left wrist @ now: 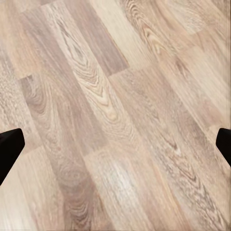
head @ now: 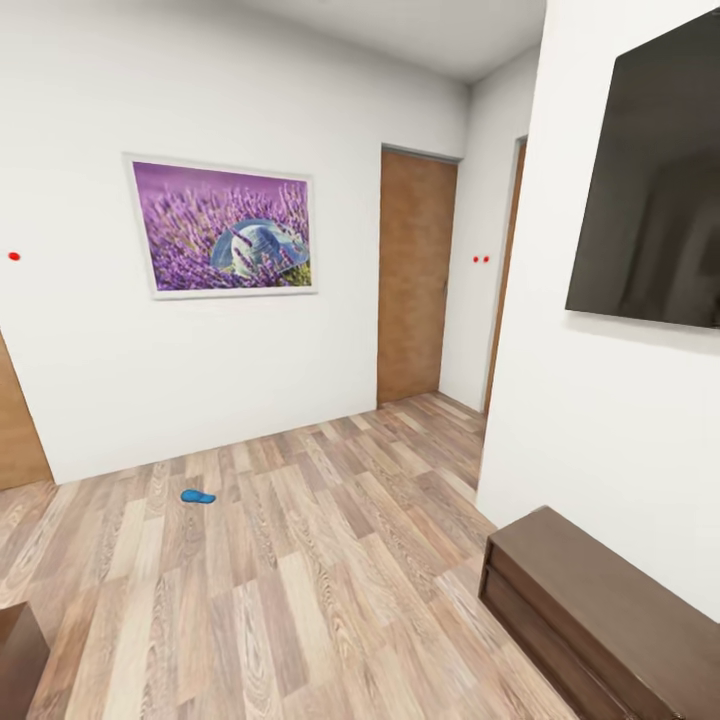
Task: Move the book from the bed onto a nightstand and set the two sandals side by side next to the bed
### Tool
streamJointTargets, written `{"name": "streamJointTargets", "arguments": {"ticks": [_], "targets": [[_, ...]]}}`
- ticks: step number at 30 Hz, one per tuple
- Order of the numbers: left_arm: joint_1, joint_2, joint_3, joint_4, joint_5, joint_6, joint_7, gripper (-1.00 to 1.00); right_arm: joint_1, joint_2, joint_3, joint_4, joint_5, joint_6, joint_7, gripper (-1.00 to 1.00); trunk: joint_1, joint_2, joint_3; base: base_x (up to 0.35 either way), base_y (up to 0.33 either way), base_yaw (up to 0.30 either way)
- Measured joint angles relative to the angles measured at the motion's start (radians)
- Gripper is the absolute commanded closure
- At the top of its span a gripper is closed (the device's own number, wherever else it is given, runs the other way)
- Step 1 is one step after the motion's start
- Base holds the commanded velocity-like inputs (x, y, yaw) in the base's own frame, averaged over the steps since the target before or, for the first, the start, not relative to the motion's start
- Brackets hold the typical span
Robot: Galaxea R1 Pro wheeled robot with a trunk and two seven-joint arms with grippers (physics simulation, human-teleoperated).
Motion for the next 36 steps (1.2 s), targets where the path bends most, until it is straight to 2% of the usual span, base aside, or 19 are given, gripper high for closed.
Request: {"name": "streamJointTargets", "arguments": {"ticks": [7, 36], "targets": [[0.0, 0.0, 0.0, 0.0, 0.0, 0.0, 0.0, -1.0, 0.0, 0.0, 0.0, 0.0, 0.0, 0.0, 0.0, -1.0, 0.0, 0.0, 0.005, 0.058, -0.108, -0.18], [0.0, 0.0, -0.001, 0.0, 0.0, 0.002, 0.0, -1.0, 0.0, 0.0, 0.0, 0.0, 0.0, 0.0, 0.001, -1.0, 0.0, 0.0, 0.025, 0.011, -0.009, -0.179]]}}
